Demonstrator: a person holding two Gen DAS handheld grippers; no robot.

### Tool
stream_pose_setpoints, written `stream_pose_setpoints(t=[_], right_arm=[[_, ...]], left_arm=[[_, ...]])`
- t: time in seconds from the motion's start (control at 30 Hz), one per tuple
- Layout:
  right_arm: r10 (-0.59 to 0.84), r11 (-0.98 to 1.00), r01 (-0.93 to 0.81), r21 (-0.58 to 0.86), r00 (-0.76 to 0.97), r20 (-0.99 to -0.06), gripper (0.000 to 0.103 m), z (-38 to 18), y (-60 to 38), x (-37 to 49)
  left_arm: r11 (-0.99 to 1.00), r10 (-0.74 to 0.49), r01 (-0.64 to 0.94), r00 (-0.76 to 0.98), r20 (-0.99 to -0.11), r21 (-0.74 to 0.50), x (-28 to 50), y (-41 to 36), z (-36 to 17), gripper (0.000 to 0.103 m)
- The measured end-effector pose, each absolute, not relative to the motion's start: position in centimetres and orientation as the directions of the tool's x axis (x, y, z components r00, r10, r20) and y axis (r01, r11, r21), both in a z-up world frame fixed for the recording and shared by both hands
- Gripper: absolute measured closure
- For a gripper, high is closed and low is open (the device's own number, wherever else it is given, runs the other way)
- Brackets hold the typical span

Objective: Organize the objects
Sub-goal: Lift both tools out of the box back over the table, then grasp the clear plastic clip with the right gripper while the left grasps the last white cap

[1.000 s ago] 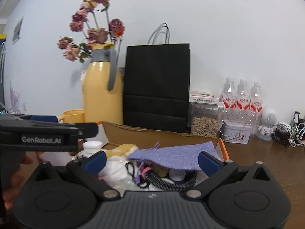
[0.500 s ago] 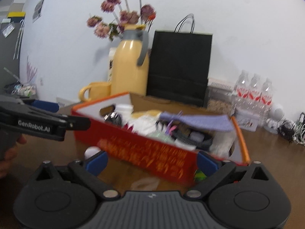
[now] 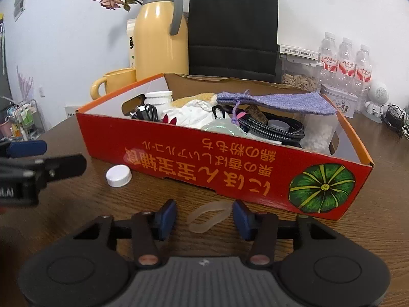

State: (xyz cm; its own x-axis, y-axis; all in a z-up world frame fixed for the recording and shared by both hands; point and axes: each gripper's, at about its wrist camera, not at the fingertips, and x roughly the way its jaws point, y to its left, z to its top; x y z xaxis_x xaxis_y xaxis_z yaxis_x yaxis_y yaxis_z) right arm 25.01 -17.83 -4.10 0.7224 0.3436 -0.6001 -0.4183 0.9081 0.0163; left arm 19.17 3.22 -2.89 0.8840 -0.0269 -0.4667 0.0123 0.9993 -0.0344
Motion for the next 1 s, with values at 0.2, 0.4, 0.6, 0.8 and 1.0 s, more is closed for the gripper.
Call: stream_pose_setpoints(t=[0.2, 0.4, 0.6, 0.8, 1.0], right_arm=[[0.343, 0.909, -0.417, 0.015, 0.727, -0.595, 0.091, -4.0, -17.6, 25.0], [0.352, 0.904, -0.426, 0.003, 0.743, -0.569, 0.101, -3.6, -17.5, 24.5], [0.37, 0.901, -0.433, -0.007, 0.778, -0.508, 0.101, -3.0, -17.9, 23.4], [0.378, 0.908, -0.419, 0.001, 0.818, -0.434, 0.101, -2.0, -19.0, 22.1], [0.379, 0.912, -0.409, 0.007, 0.838, -0.392, 0.101, -1.6, -20.1, 21.4]], left_arm=[[1.0, -0.023, 0.011, 0.882, -0.471, -0.029, 19.3, 3.1, -3.0, 0.0], [1.0, -0.012, 0.002, 0.876, -0.483, -0.023, 19.6, 3.1, -3.3, 0.0], [1.0, -0.007, -0.002, 0.865, -0.501, -0.018, 20.1, 3.0, -3.6, 0.0], [0.999, -0.029, 0.016, 0.829, -0.559, -0.029, 21.9, 2.5, -4.2, 0.0], [1.0, -0.014, 0.01, 0.799, -0.601, -0.01, 23.8, 1.1, -4.6, 0.001]])
